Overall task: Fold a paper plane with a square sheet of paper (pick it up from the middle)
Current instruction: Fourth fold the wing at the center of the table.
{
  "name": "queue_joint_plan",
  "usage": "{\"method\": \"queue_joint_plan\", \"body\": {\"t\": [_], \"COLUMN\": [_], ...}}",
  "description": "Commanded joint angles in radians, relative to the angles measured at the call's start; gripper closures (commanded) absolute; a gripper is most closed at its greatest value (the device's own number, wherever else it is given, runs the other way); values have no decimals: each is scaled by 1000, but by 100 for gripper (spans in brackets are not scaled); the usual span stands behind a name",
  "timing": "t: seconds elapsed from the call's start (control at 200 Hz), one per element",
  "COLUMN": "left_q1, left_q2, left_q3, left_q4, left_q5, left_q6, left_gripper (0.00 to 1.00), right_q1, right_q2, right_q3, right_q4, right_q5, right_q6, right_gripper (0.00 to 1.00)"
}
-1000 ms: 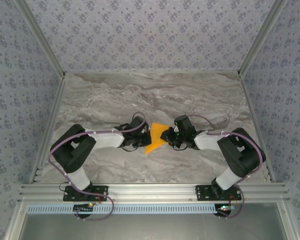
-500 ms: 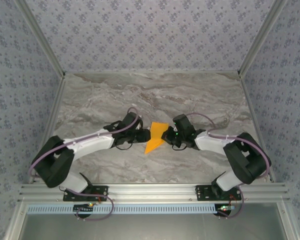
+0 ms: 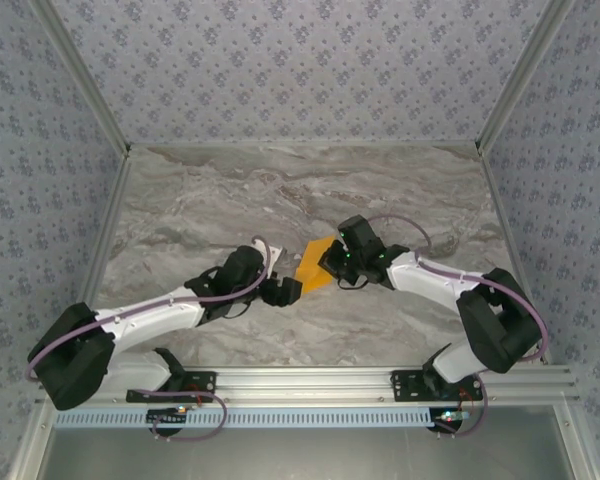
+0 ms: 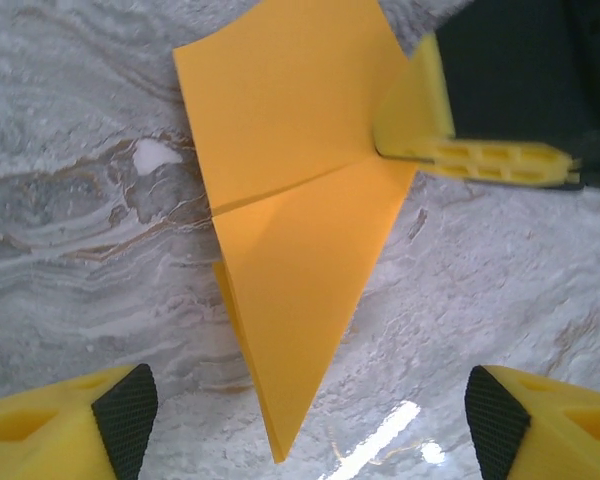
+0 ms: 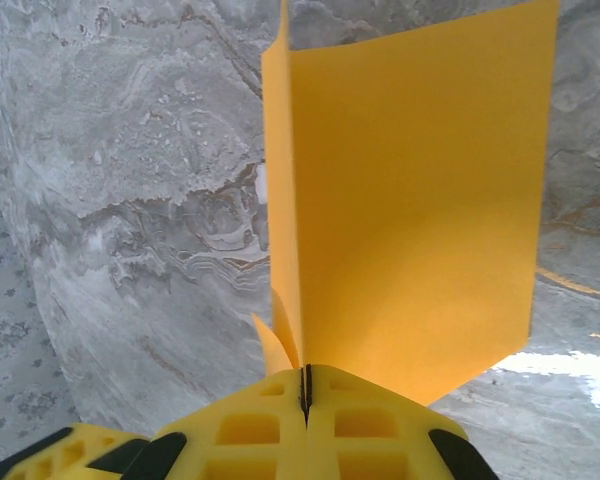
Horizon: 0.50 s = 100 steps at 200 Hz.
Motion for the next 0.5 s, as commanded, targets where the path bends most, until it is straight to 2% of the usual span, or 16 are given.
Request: {"method": "queue_joint_plan", "body": {"t": [0.0, 0.275, 0.495], "left_q1": [-25, -99, -112], "left_q2": [-6, 121, 251], "left_q3": [-15, -24, 9], "left_q4": [133, 272, 344], "left_q5": [-31, -62, -130], "left_q6": [155, 429, 532], "left_gripper": [16, 21, 28], "right_q1": [-8, -18, -28], "right_q2": [24, 52, 54], "right_q3": [32, 49, 49], "right_q4": [-51, -63, -76], "right_q5": [0, -30, -46], "right_q6": [34, 48, 45], "right_gripper": [100, 100, 100]}}
